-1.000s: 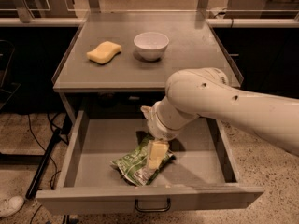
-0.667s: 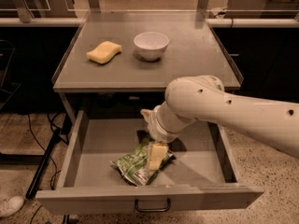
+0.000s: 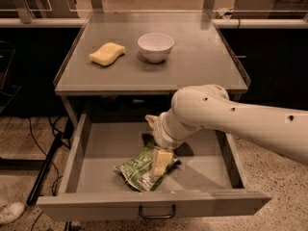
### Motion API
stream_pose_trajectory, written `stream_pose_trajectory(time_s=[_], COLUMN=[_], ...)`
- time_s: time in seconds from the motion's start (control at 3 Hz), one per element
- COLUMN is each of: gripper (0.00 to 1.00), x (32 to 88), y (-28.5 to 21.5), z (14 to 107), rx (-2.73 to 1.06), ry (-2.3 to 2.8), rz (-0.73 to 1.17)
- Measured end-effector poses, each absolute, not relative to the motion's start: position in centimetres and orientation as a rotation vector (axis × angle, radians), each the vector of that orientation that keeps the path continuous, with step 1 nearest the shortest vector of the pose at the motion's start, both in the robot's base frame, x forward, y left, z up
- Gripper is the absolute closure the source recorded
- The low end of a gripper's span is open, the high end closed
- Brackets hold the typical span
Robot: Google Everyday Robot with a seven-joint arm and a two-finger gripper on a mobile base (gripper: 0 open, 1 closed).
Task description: Pick green jalapeno chip bag from top drawer and place on counter
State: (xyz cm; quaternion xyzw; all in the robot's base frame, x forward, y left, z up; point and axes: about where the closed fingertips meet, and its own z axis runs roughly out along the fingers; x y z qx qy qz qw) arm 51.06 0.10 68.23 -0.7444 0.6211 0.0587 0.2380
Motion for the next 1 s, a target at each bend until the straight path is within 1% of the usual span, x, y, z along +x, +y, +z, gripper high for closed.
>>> stream_pose_trajectory(time_s=[0.67, 1.0], gripper=[0.00, 0.00], x=[51.9, 51.1], y=[-0.1, -0.6], z=[65.4, 62.6], rx=[-2.037, -2.028], ry=[1.681, 1.704], rz=[0.172, 0.210])
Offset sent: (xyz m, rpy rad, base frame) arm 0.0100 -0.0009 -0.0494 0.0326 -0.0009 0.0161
